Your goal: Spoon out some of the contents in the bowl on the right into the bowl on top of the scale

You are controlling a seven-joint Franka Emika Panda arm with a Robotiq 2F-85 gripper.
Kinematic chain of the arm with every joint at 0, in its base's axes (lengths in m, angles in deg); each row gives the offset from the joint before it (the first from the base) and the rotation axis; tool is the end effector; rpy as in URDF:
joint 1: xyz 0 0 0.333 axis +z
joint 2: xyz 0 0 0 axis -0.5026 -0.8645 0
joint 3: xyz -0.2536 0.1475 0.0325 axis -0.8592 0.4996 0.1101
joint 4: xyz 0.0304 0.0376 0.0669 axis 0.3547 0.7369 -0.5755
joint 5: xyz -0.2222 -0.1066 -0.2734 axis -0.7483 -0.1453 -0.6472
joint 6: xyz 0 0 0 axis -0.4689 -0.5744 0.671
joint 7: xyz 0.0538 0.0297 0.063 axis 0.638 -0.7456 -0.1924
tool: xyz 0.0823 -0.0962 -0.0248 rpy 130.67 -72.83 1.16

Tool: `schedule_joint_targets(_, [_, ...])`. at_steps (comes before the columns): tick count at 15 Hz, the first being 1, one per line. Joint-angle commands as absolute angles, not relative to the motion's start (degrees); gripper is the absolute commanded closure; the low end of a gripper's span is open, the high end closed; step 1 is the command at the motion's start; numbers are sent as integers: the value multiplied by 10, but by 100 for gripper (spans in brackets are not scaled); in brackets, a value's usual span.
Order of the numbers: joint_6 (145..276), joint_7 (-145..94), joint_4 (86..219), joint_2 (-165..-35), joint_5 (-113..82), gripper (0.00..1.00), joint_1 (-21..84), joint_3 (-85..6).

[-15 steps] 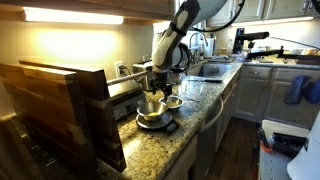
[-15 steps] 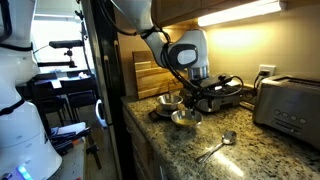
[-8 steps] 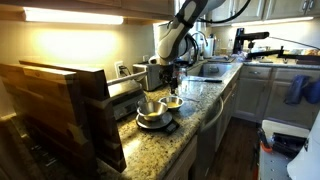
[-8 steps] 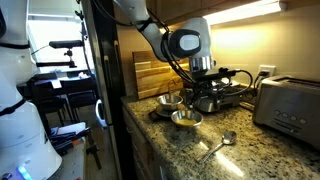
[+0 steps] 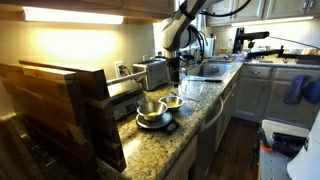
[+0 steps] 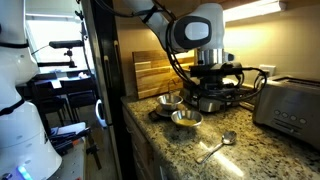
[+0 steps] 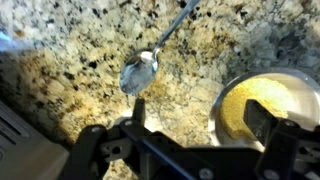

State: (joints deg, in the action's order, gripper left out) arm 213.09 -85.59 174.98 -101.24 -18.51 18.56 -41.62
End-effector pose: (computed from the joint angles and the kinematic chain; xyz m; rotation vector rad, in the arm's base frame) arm 0.5581 -0.1806 0.2880 2.8046 1.0848 0.0065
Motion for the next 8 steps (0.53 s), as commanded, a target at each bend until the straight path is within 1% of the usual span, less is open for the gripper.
schedule_joint_targets(1, [2143,-791,1745,-1013,-175,0,163,-436])
schedule_joint_targets(8, [2228,-658,1739,-1061,-146,0,129,-455])
